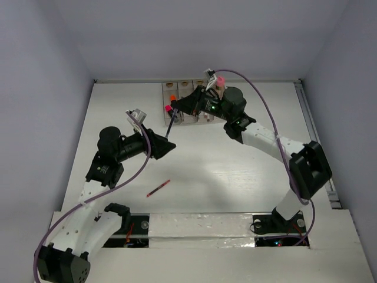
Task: Sort the stationery into containers
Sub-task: Place the pen in the storage box.
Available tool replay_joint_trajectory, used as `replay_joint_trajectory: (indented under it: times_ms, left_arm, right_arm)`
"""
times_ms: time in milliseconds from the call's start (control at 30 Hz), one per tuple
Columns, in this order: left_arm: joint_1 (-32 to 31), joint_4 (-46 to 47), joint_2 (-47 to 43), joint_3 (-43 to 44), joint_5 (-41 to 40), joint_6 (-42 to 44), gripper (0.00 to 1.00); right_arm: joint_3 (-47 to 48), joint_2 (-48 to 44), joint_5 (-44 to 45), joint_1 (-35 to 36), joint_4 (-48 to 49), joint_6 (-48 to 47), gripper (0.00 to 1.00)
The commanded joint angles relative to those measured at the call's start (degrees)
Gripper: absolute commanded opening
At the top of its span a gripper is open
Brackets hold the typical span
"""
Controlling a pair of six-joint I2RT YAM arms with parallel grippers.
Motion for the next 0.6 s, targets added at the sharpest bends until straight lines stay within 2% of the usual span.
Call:
replay_joint_trajectory:
  times_ms: [0, 33, 67, 167, 233, 300, 333, 367, 500, 567]
  left_arm:
    - [-0.29, -2.42, -2.93, -1.25, 1.79, 1.32, 0.58]
    - [-0.29, -2.60, -3.11, -1.43, 1.61, 1.75, 0.65]
    - [-0.29, -3.29, -3.20, -1.34, 1.61, 2.11, 0.83]
    - [-0.29, -4.53, -3.73, -0.90, 0.56, 3.43, 0.97]
    - [-0.29, -5.15, -4.87, -1.08, -0.49, 3.87, 0.99]
    - [-0.29, -6.63, -6.62, -1.69, -5.31, 5.35, 0.99]
    - [-0.29, -6.81, -7.33, -1.95, -5.33, 5.36, 0.99]
    - [-0.29, -7.08, -7.86, -2.13, -8.03, 5.62, 0.99]
    - [-0.29, -8.31, -8.83, -1.69, -10.52, 6.16, 0.99]
    - [-0.29, -8.40, -8.56, -2.13, -10.26, 6.07, 0.99]
  right_arm:
    - [6.05, 4.19, 5.20, -4.59, 2.47, 2.52, 0.00]
    - [7.53, 5.15, 5.28, -5.12, 3.26, 3.57, 0.00]
    - [8.25, 6.90, 5.55, -5.13, 3.26, 3.75, 0.00]
    - [11.50, 9.64, 5.72, -7.58, 1.69, 3.06, 0.00]
    - [13.51, 11.83, 7.47, -8.64, -3.37, 0.34, 0.00]
    - [21.66, 14.55, 11.49, -9.35, -12.93, -10.86, 0.00]
    - [21.70, 15.70, 13.35, -9.35, -16.04, -10.92, 0.00]
    - [24.14, 17.01, 15.11, -9.35, -19.38, -17.01, 0.00]
    - [40.37, 25.01, 22.75, -9.35, -32.04, -28.48, 0.00]
    - [45.06, 29.48, 24.35, -9.35, -37.50, -33.30, 0.00]
